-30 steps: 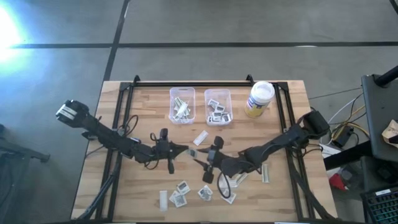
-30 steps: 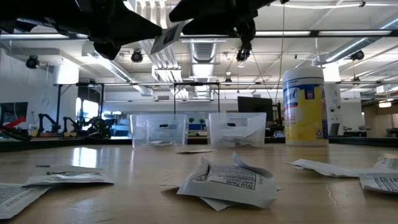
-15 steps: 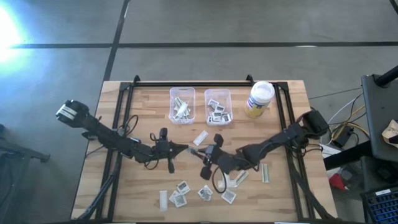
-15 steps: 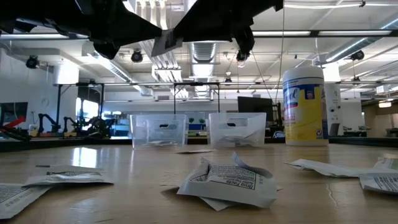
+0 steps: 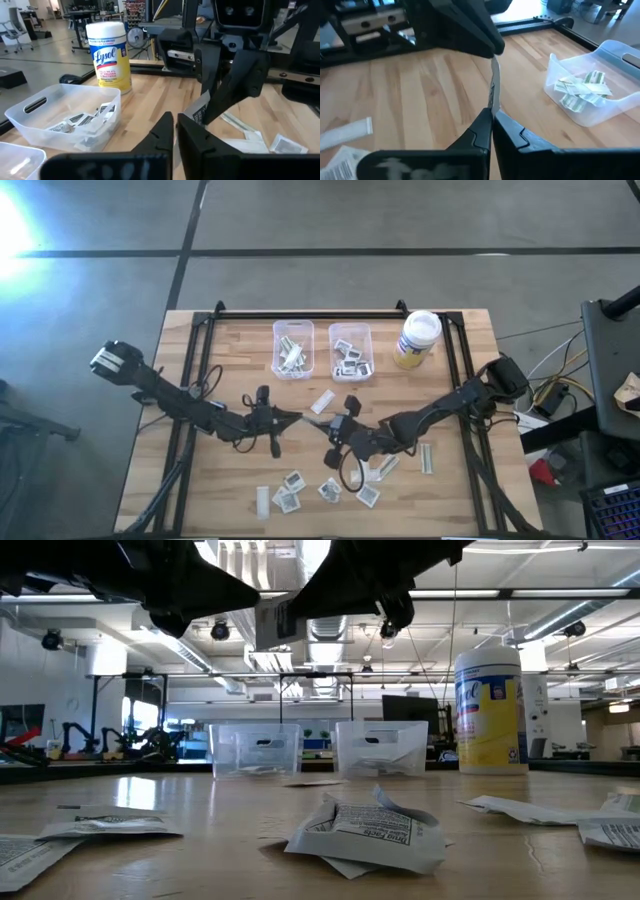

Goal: Pick & Place First Aid Supplies
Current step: Put the gray towelette pack into the right transparent bin

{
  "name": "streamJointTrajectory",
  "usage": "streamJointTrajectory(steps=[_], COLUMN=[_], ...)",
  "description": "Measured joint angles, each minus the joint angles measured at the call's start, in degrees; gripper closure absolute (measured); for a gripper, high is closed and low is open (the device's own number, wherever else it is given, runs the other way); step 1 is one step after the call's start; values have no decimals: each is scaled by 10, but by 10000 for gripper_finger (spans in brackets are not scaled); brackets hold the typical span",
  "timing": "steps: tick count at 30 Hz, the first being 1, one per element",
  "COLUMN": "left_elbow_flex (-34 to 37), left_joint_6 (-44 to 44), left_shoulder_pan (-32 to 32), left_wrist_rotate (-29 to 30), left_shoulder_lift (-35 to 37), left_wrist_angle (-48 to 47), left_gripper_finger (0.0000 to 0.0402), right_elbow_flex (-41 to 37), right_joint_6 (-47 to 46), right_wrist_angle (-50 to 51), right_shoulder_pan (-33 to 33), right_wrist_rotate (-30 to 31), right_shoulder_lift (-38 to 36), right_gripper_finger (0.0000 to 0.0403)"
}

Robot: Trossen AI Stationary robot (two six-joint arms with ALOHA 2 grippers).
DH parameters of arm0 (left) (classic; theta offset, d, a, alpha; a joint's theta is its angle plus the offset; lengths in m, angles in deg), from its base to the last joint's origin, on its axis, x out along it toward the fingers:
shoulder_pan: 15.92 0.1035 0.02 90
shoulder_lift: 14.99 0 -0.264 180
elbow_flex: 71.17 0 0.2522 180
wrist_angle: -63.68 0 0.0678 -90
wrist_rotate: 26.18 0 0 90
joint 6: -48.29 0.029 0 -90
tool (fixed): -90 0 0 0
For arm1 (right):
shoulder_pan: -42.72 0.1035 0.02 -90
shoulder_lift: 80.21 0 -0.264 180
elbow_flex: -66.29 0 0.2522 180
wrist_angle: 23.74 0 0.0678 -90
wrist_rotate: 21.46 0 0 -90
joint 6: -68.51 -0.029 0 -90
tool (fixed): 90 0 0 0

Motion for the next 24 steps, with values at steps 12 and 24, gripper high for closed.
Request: streamJointTrajectory(steps=[12, 24], left_elbow_flex=[1, 1], left_joint_6=[-54, -73], left_shoulder_pan=[0, 0], left_wrist_rotate=[5, 4], left_shoulder_lift=[7, 14], left_wrist_angle=[-54, -96], left_gripper_finger=[258, 238], right_elbow_flex=[15, 8], right_joint_6=[-15, 1], right_wrist_angle=[195, 288], right_shoulder_pan=[-21, -112], right_wrist_rotate=[48, 80], right_shoulder_lift=[-43, -107], right_gripper_finger=[395, 395])
